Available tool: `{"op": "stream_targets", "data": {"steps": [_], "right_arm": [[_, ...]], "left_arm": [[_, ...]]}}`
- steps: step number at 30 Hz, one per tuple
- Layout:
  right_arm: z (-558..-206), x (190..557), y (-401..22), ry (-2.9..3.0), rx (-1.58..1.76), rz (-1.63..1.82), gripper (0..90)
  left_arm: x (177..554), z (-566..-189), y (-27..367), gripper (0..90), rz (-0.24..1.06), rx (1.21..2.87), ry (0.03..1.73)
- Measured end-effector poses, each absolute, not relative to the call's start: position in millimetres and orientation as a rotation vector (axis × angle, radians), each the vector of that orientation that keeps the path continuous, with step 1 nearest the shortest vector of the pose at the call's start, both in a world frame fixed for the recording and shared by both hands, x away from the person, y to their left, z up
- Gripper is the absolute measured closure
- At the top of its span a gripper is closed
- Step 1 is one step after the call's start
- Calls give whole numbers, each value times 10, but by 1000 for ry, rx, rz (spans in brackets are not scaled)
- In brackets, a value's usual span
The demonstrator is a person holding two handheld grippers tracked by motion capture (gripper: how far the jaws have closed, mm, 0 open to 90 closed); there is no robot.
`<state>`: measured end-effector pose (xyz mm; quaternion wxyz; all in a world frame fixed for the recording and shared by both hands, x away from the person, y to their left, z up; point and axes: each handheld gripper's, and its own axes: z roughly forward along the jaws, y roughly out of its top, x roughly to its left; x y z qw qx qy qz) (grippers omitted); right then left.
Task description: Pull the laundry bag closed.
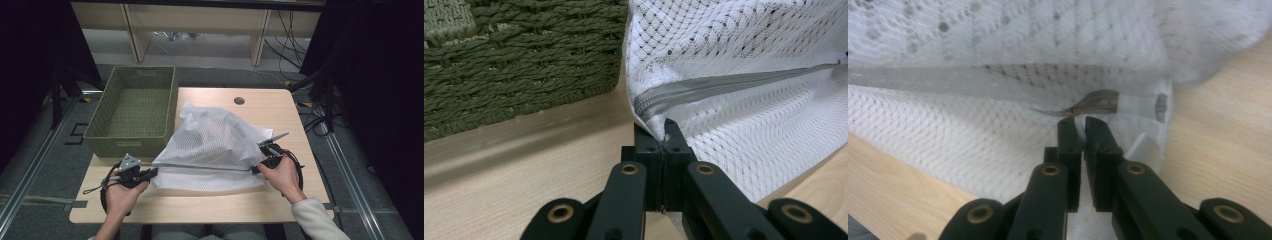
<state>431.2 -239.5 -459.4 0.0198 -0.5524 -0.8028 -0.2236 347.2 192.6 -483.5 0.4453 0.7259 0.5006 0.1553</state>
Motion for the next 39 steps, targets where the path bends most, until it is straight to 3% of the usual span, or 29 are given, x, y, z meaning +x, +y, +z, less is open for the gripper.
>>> {"op": "stream_targets", "data": {"steps": [14,39], "right_arm": [[-4541,4259,-2534,-2492,-1755,-690,870],[-4596,4364,-2426,-2482,-1771,-609,870]], "left_arm": [[3446,-4811,1908,888,375,1796,1228],[3437,-4826,1925,888,381,1789,1238]]}}
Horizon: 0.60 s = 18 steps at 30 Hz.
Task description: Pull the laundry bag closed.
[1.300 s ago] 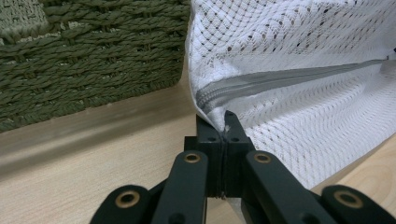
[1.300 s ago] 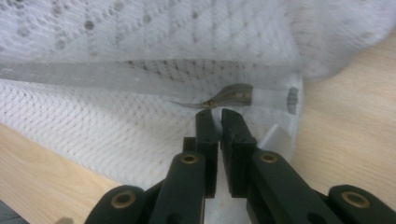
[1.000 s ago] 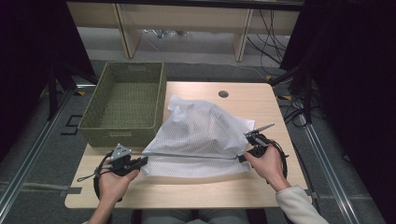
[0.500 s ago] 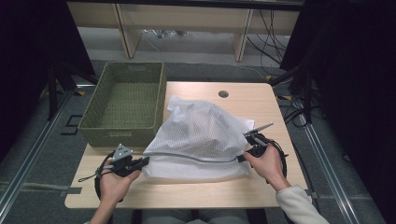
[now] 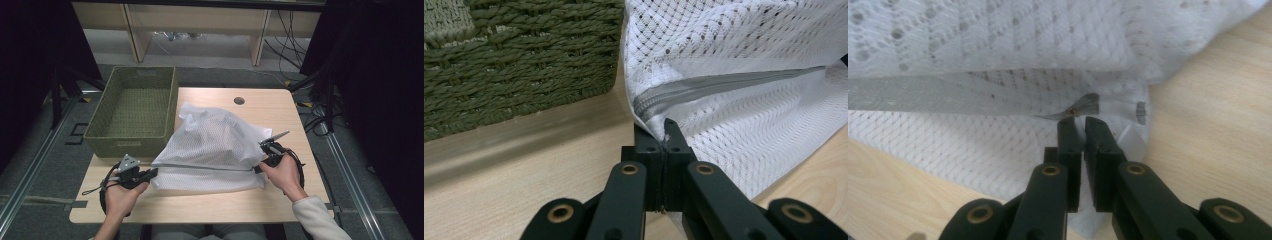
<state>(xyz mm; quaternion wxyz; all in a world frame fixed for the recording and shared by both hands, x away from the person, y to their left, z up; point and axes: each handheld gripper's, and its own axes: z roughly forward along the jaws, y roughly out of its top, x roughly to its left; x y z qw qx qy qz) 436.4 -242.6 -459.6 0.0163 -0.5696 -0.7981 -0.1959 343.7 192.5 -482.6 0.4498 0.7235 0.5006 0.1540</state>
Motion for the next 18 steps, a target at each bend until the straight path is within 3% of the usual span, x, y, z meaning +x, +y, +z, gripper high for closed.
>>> {"op": "stream_targets", "data": {"steps": [18], "right_arm": [[-4477,4312,-2568,-2517,-1872,-606,870]], "left_arm": [[3439,-4867,1927,888,367,1812,1222]]}}
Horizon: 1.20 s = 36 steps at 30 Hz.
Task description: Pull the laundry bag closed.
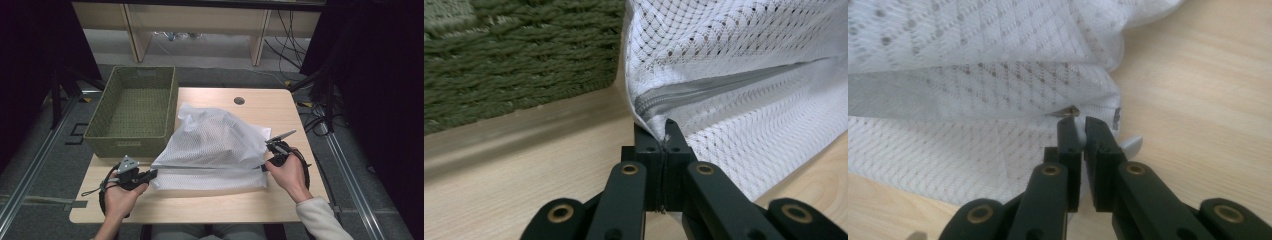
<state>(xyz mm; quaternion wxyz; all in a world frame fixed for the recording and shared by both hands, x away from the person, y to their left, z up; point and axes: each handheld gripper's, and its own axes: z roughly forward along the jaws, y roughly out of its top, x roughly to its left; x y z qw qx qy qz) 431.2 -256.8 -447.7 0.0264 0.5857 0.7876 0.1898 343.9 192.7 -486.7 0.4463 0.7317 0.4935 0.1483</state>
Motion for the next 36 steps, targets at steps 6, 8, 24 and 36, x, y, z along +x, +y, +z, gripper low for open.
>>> {"op": "stream_targets", "data": {"steps": [6,8,24,36], "right_arm": [[-4505,4268,-2729,2406,1857,542,869],[-4494,4240,-2798,2385,1891,548,869],[-4424,4184,-3079,2258,1963,546,868],[-4400,4120,-2822,2371,1837,557,830]], "left_arm": [[3498,-4940,1749,888,346,1861,1200],[3530,-4975,1682,887,341,1904,1178],[3735,-5058,1328,884,345,1984,1103],[3589,-5005,1353,828,339,1984,1053]]}}
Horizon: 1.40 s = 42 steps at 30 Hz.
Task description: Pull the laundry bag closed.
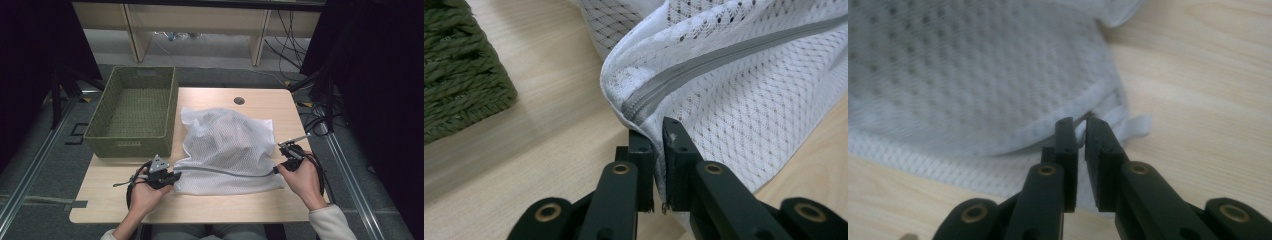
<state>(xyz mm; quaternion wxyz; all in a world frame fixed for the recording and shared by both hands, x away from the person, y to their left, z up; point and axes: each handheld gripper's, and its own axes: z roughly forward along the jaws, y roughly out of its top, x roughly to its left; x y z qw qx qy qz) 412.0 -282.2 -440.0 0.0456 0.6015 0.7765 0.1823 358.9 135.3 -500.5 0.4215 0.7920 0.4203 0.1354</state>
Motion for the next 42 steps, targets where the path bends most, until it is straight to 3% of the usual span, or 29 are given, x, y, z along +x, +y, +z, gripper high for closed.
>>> {"op": "stream_targets", "data": {"steps": [4,10,17,22,33,42], "right_arm": [[-4419,4083,-2724,2427,1776,604,786],[-4368,4054,-2721,2445,1769,778,740],[-4309,4079,-2883,2298,1796,854,704],[-4281,4085,-3082,2197,1830,852,624],[-4349,3967,-3449,2036,1870,905,606],[-4387,3936,-3480,1993,1847,914,609]], "left_arm": [[3542,-4988,1384,776,336,1973,1037],[3458,-4960,1447,607,368,1900,1064],[3422,-4924,1499,430,416,1850,1058],[3373,-4915,1548,347,445,1810,1026],[3254,-5015,1702,289,512,1700,997],[3224,-5045,1765,292,543,1642,996]]}}
